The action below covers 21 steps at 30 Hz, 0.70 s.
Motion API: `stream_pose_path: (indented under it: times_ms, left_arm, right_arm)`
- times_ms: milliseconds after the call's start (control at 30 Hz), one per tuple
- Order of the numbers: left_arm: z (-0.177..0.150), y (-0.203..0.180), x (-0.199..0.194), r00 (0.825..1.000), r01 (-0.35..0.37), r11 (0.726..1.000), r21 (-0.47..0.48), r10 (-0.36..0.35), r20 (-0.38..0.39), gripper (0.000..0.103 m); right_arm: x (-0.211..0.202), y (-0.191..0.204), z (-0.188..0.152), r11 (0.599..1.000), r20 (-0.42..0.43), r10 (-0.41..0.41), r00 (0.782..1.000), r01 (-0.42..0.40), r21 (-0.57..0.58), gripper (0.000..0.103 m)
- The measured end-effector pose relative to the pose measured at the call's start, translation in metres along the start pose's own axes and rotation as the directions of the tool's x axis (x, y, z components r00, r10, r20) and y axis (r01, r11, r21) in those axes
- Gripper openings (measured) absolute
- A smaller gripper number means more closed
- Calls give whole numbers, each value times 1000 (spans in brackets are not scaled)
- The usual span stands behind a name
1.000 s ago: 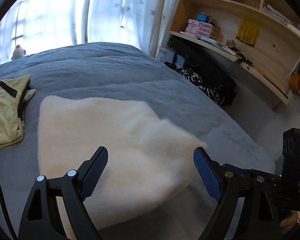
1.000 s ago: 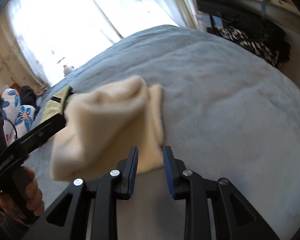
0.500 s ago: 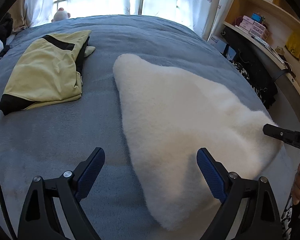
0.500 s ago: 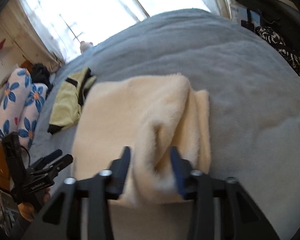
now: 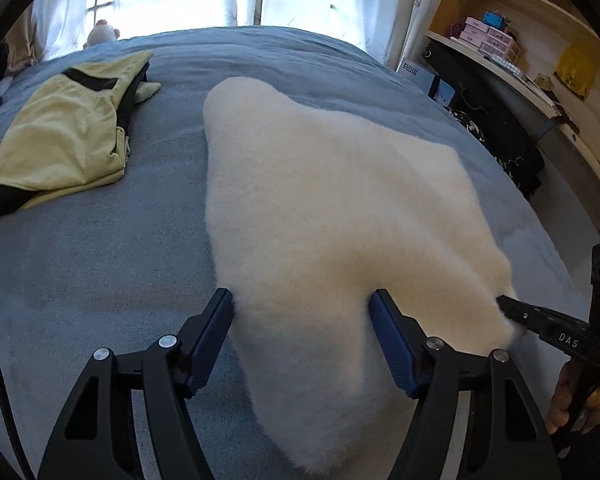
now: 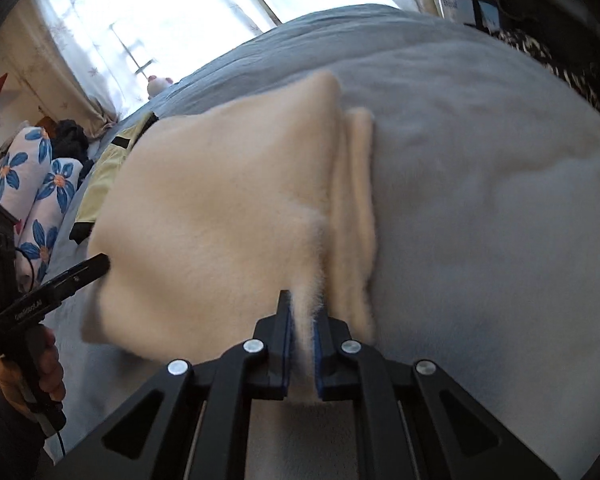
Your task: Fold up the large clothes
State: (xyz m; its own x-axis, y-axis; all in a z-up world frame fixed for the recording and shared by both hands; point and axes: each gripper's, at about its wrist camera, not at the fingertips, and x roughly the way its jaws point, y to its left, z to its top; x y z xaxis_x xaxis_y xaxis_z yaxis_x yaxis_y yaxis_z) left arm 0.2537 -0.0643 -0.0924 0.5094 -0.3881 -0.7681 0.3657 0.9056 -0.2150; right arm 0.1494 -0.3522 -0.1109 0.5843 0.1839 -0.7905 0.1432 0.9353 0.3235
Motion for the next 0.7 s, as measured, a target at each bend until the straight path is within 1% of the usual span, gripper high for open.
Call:
stream_pose_path:
  times_ms: [100, 133, 200, 233, 267, 300, 333, 367, 467, 533, 633, 700]
  left_arm:
    - [-2, -6, 0, 1000, -27, 999, 29, 27, 13, 70]
    - [-2, -6, 0, 1000, -26, 999, 27, 26, 8, 72]
    - [1, -5, 0, 1000, -11, 1000, 19, 11, -15, 78]
    - [3, -3, 0, 1000, 1, 1000, 14, 0, -31, 79]
    - [5, -2, -1, 999, 13, 1000, 8, -13, -45, 80]
    - [8, 1, -1, 998, 29, 1000, -1, -29, -60, 81]
    - [10, 2, -1, 997, 42, 999, -9, -42, -69, 81]
    - [14, 6, -1, 995, 59, 998, -23, -61, -75, 81]
    - [24, 19, 0, 994, 81, 994, -70, -85, -63, 81]
    - [32, 28, 3, 994, 94, 990, -101, -100, -51, 81]
    - [45, 40, 11, 993, 110, 984, -141, -116, -35, 81]
    - [54, 47, 19, 993, 107, 981, -160, -114, -36, 81]
  right_arm:
    - [-2, 3, 1, 1000, 20, -7, 1000, 7, 2, 8]
    - [-3, 5, 2, 1000, 18, -11, 1000, 12, -8, 10]
    - [-8, 8, 7, 1000, 7, -13, 1000, 13, -12, 13]
    - [-11, 7, 9, 1000, 4, -7, 1000, 7, -11, 17]
    - [-16, 7, 14, 1000, 14, -1, 1000, 1, -9, 27]
    - [-21, 5, 19, 1000, 27, 2, 1000, -2, -6, 36]
    - [-24, 4, 25, 1000, 42, 4, 999, -4, 0, 50]
    - [-26, 2, 34, 1000, 65, 4, 998, -5, 9, 56]
    - [-20, -3, 63, 999, 72, 17, 997, -19, 30, 56]
    - [-9, -3, 81, 999, 73, 11, 997, -14, 34, 56]
    - [15, -3, 107, 999, 52, 5, 999, -7, 47, 56]
    - [34, -2, 122, 999, 32, -15, 999, 14, 48, 56]
